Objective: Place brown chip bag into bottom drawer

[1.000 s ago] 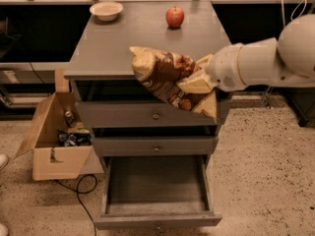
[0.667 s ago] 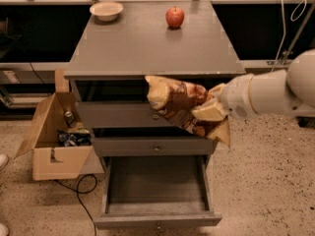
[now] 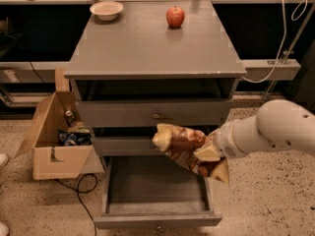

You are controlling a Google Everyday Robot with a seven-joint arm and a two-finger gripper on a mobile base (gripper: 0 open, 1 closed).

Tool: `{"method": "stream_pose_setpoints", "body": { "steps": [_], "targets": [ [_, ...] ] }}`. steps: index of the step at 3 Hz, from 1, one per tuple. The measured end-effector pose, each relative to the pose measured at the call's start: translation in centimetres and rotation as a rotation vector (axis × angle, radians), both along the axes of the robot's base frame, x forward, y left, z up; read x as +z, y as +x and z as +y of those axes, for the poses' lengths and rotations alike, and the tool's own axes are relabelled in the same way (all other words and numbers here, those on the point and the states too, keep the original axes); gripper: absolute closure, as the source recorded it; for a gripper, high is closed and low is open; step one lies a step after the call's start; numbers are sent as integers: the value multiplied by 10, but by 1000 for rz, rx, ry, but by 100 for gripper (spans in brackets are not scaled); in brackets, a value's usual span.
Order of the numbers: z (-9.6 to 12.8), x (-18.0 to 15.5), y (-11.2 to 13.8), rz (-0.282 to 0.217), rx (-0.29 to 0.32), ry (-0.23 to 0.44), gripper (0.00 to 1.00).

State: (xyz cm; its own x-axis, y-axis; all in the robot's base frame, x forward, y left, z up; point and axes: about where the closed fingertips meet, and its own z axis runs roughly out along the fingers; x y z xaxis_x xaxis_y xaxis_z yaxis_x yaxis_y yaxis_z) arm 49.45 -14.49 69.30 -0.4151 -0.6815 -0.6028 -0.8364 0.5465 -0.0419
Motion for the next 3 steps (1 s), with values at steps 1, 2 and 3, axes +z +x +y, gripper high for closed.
{"method": "stream_pose_setpoints", "body": {
  "steps": [1, 2, 3],
  "targets": [
    [9, -62, -7, 95, -34, -42, 100],
    [9, -62, -7, 95, -34, -42, 100],
    [12, -128, 10, 117, -54, -62, 100]
  ]
}}
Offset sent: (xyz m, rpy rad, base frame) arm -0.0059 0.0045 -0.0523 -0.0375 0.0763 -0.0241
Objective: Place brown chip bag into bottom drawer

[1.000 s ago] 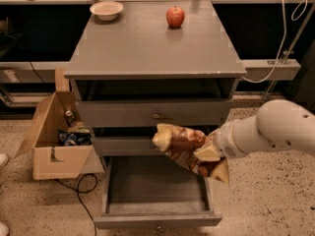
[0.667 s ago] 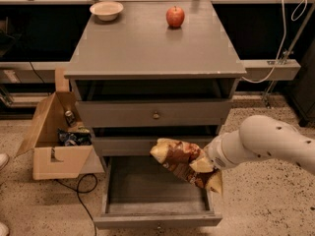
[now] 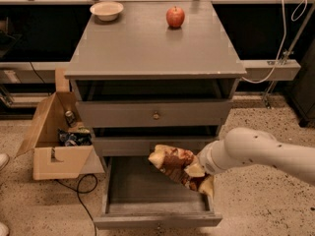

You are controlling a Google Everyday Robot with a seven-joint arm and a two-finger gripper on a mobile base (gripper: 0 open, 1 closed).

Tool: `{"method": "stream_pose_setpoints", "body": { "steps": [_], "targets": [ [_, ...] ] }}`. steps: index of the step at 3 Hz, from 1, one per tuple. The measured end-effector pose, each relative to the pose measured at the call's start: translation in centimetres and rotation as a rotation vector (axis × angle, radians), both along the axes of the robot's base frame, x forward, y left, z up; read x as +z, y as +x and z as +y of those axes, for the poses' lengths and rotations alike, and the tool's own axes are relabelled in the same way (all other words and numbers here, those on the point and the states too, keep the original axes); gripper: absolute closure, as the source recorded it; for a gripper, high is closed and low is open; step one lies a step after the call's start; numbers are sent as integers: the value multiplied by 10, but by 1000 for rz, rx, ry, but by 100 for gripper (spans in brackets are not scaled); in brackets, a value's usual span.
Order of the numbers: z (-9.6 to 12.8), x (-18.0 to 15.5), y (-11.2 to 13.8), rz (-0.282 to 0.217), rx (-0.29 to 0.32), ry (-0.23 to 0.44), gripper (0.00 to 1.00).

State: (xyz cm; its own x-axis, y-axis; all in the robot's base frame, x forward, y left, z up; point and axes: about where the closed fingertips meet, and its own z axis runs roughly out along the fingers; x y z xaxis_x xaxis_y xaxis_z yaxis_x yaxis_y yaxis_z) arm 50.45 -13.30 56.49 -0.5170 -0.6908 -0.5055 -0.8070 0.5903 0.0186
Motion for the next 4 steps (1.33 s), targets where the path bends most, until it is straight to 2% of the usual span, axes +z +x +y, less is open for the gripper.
{"method": "stream_pose_setpoints", "body": {
  "steps": [1, 3, 4],
  "targets": [
    [6, -72, 14, 18, -14, 24, 100],
    [15, -184, 25, 101, -58, 211, 100],
    [28, -240, 29, 183, -87, 367, 75]
  ]
}}
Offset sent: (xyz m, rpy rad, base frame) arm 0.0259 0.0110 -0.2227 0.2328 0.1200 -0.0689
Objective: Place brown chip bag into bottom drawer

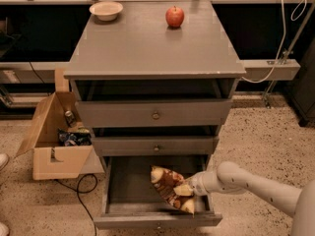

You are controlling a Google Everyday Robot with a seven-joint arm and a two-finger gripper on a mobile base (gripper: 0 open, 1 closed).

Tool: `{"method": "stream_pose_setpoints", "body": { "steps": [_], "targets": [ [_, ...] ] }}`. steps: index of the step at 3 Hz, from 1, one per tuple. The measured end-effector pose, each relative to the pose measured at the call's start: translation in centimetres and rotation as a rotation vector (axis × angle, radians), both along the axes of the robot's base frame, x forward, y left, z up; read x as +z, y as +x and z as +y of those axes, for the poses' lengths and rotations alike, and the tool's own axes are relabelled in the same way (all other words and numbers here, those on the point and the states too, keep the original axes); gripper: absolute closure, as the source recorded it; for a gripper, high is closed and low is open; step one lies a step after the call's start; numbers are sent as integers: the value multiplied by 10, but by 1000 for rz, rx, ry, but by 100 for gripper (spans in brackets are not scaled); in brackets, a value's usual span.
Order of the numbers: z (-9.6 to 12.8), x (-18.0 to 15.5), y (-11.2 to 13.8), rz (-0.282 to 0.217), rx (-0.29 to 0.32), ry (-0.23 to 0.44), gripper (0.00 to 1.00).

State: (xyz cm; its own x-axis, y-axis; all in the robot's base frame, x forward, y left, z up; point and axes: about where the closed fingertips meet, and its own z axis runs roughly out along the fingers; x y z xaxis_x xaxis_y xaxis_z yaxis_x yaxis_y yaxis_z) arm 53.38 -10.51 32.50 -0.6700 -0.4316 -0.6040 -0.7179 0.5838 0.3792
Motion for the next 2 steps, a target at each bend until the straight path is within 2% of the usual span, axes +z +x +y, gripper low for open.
{"method": "stream_pose_setpoints", "body": {
  "steps": [1, 2],
  "targets": [
    [11, -27, 2, 45, -2, 79, 50],
    [15, -41, 9, 64, -24, 104, 19]
  ]
}}
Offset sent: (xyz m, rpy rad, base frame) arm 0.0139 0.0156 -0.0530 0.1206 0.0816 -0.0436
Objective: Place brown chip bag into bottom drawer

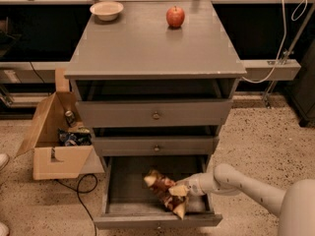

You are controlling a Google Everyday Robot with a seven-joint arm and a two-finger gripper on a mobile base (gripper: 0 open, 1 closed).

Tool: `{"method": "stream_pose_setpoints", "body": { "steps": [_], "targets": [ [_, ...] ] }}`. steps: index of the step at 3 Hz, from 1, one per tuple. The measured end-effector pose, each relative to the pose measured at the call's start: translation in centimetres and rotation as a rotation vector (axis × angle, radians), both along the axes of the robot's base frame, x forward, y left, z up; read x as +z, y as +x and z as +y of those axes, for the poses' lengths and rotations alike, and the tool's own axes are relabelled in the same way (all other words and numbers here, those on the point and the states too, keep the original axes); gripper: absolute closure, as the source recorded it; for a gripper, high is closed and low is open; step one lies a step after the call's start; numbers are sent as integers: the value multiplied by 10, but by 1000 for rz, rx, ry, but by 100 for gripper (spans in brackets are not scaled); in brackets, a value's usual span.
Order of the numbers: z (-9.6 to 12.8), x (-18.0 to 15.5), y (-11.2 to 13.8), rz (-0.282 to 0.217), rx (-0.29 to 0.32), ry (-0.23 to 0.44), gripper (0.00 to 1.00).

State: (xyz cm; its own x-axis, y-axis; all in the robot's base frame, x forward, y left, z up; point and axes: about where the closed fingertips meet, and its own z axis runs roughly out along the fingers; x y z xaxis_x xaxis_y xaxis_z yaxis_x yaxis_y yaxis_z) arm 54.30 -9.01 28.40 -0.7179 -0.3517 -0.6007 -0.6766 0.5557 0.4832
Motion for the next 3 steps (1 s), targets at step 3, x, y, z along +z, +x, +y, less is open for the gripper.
{"method": "stream_pose_setpoints", "body": {
  "steps": [3],
  "targets": [
    [-74, 34, 17, -71, -171, 96, 0]
  ]
}}
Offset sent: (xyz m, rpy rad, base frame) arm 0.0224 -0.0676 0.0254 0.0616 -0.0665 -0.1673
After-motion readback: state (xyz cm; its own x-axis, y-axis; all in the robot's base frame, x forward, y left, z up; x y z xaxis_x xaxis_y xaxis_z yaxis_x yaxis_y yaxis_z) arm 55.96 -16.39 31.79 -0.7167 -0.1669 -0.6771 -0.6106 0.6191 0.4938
